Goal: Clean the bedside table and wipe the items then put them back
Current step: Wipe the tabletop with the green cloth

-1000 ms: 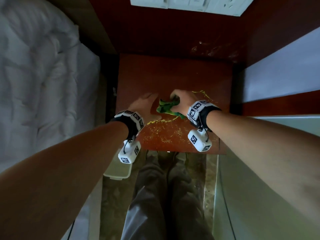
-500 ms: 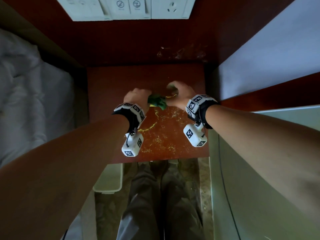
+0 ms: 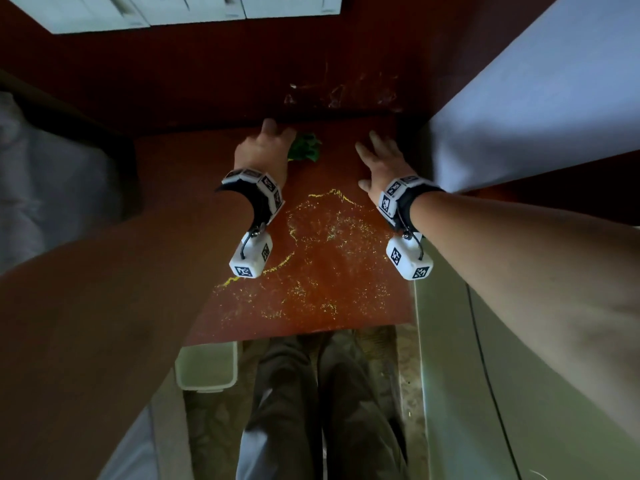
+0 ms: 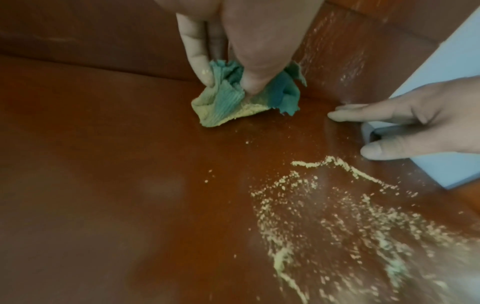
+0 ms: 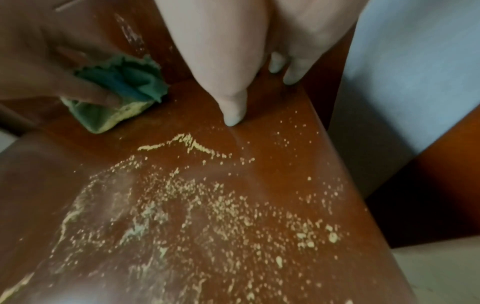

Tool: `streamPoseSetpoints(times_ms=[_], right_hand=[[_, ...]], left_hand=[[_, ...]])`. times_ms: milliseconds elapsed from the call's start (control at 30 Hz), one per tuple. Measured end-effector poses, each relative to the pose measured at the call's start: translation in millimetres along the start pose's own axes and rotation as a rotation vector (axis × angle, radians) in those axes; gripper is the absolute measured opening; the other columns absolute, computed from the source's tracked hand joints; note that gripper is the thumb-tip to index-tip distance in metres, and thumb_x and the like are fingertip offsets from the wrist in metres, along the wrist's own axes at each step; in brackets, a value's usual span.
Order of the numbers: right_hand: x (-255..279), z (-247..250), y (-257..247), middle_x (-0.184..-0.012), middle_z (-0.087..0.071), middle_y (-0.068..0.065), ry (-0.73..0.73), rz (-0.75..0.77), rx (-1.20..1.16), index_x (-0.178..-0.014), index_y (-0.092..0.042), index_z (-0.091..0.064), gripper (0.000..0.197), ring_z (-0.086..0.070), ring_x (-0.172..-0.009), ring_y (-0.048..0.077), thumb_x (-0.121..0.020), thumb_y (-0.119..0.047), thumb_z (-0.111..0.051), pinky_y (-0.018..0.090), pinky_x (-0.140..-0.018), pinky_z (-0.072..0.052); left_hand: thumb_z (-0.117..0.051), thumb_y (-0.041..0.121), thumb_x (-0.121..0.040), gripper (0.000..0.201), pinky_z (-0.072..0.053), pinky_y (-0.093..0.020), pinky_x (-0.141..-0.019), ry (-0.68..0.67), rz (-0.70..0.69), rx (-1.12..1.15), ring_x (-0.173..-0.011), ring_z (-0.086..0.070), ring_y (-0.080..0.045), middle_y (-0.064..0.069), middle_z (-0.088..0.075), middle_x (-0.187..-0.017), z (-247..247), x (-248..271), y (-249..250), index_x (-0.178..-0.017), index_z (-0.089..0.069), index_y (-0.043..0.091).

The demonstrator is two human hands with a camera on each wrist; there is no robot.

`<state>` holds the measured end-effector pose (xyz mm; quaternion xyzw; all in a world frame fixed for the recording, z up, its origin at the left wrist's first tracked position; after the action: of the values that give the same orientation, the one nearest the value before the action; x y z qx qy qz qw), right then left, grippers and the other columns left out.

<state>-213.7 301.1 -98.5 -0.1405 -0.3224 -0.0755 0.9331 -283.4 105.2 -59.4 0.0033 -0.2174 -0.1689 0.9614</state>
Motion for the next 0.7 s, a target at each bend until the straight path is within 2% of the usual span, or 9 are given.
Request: streamPoseSetpoints(times_ms=[100, 233, 367, 467, 567, 700], right_hand=[[-1.7, -4.8, 3.7, -0.163, 0.013, -0.006, 0.01, 0.016, 0.013, -0.157, -0.031, -0.007, 0.073, 0.01, -0.151, 0.021, -0.1, -0.025, -0.053, 0.043, -0.12, -0.015], [-4.6, -4.9, 6.0, -0.163, 0.016, -0.007, -0.016, 0.015, 0.044, -0.156, -0.033, -0.004, 0.074, 0.012, -0.15, 0.021, -0.1, -0.028, -0.052, 0.044, -0.12, -0.018], [-3.3, -3.7, 5.4, -0.163, 0.016, -0.005, -0.017, 0.029, 0.058, -0.157, -0.03, -0.005, 0.073, 0.011, -0.15, 0.022, -0.1, -0.026, -0.052, 0.044, -0.119, -0.019], [-3.6, -4.1, 5.4, -0.163, 0.017, -0.004, -0.032, 0.028, 0.073, -0.157, -0.03, -0.003, 0.074, 0.012, -0.15, 0.024, -0.1, -0.026, -0.051, 0.047, -0.119, -0.023], [-2.2, -3.7, 4.8, -0.163, 0.019, -0.004, -0.055, 0.02, 0.06, -0.157, -0.03, -0.002, 0.075, 0.014, -0.15, 0.023, -0.101, -0.024, -0.051, 0.046, -0.12, -0.02], [-0.5, -3.9, 5.3, -0.162, 0.019, -0.005, -0.056, 0.032, 0.025, -0.157, -0.03, -0.002, 0.075, 0.015, -0.15, 0.022, -0.1, -0.025, -0.051, 0.045, -0.121, -0.018]], left_hand=[[-0.058, 0.007, -0.093, 0.043, -0.049, -0.035, -0.067, 0.007, -0.025, -0.064, -0.092, -0.064, -0.03, -0.01, -0.051, -0.124, -5.4, -7.5, 9.2, -0.134, -0.052, 0.02], [-0.057, 0.002, -0.092, 0.04, -0.055, -0.038, -0.08, -0.067, -0.053, -0.056, -0.101, -0.063, -0.03, -0.01, -0.057, -0.118, -9.0, -11.9, 12.9, -0.129, -0.055, 0.017], [-0.055, 0.002, -0.092, 0.031, -0.054, -0.031, -0.072, -0.1, -0.09, -0.007, -0.089, -0.063, -0.021, -0.002, -0.061, -0.107, -22.0, 12.9, 18.4, -0.118, -0.059, 0.02], [-0.055, 0.004, -0.095, 0.034, -0.049, -0.024, -0.062, -0.164, -0.056, 0.081, -0.074, -0.059, -0.014, 0.005, -0.058, -0.091, -38.3, 37.2, 18.0, -0.122, -0.058, 0.024], [-0.057, 0.004, -0.094, 0.035, -0.05, -0.023, -0.064, -0.211, -0.031, 0.17, -0.077, -0.06, -0.015, 0.007, -0.061, -0.094, -46.4, 51.5, 16.6, -0.121, -0.061, 0.026], [-0.06, 0.01, -0.094, 0.034, -0.058, -0.029, -0.071, -0.354, -0.007, 0.225, -0.077, -0.063, -0.014, 0.003, -0.065, -0.097, -58.2, 71.1, 22.6, -0.121, -0.062, 0.03]])
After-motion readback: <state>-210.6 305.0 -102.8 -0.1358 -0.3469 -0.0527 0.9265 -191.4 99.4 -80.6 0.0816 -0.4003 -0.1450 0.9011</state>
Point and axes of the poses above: each hand's wrist, its own x-axis away from the middle knuckle, its own z-axis out of the back of the hand, y = z × x, the point moved 6 cm from there along -x, towards the middle knuckle
